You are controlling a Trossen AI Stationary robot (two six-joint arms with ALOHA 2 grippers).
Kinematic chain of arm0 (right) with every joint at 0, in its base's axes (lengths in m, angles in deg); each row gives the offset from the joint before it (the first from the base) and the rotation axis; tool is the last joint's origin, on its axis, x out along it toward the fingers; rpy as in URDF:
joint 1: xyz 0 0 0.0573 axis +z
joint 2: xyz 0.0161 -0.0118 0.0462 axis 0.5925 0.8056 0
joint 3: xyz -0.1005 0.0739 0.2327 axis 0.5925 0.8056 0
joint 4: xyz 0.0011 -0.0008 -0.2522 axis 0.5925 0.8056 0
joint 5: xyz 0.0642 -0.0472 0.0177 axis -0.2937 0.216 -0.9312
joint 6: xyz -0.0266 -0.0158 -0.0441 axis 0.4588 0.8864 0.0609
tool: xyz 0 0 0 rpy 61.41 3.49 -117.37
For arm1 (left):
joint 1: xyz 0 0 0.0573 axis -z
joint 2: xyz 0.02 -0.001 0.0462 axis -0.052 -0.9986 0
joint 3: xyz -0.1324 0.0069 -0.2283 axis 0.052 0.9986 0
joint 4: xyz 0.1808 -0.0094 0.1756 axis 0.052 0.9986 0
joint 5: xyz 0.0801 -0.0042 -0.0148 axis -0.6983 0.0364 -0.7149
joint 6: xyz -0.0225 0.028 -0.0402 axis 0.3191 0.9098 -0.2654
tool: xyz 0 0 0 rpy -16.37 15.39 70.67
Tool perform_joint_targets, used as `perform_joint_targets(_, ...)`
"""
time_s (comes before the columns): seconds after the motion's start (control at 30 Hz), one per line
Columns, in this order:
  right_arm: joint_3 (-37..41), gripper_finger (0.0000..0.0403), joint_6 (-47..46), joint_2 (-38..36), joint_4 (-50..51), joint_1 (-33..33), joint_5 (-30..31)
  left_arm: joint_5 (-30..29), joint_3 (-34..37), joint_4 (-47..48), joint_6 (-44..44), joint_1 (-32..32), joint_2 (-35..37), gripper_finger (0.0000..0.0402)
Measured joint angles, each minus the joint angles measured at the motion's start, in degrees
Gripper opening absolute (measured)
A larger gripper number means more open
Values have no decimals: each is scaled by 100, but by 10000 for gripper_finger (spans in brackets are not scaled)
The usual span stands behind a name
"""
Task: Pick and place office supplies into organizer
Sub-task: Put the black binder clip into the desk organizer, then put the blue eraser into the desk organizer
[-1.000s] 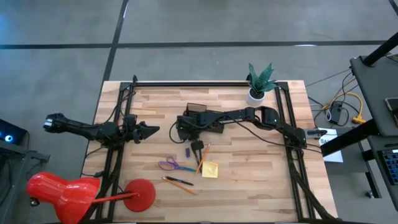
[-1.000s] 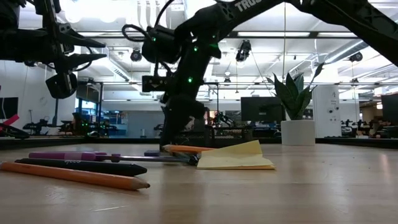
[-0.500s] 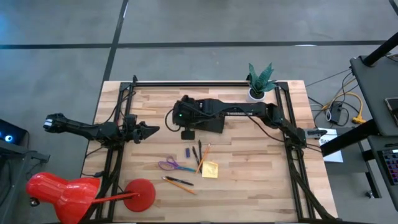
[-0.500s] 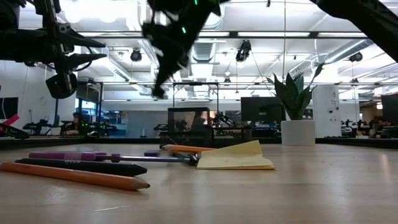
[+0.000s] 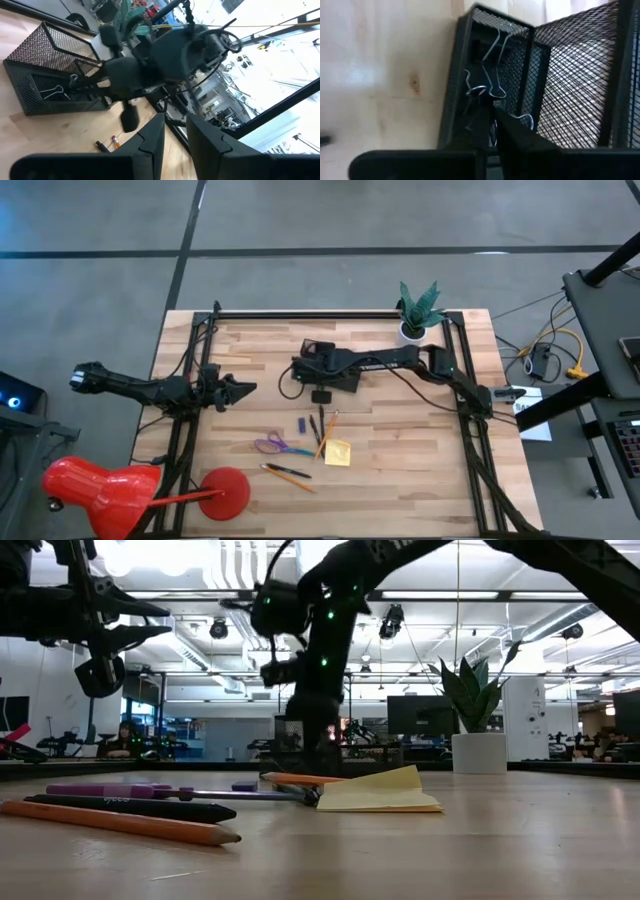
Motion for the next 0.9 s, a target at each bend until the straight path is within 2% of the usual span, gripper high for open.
perform_joint_targets(0.23,-116,79,-296,-95,91,57,-77,-1,0,0,15,0,-3,66)
perform_joint_targets(0.4,-312,127,92,-157,113,114,-156,-2,0,0,26,0,-3,66)
perform_joint_targets(0.47,-309,141,756,-215,98,203,-745,-1,0,-2,17,1,-3,66)
perform_joint_targets(0.57,-266,157,1895,-425,105,388,-2354,-1,0,-4,15,0,3,66)
perform_joint_targets(0.6,-256,160,2094,-447,99,462,-2692,-1,0,-9,15,-1,1,66)
perform_joint_targets(0.67,-202,167,2184,-428,69,584,-2881,-1,0,-2,15,1,3,66)
perform_joint_targets(0.8,-17,179,2003,-243,-245,724,-2775,-4,0,1,26,0,-3,66)
perform_joint_targets(0.9,107,188,2702,-178,-454,883,-2763,-1,0,4,31,1,-14,66)
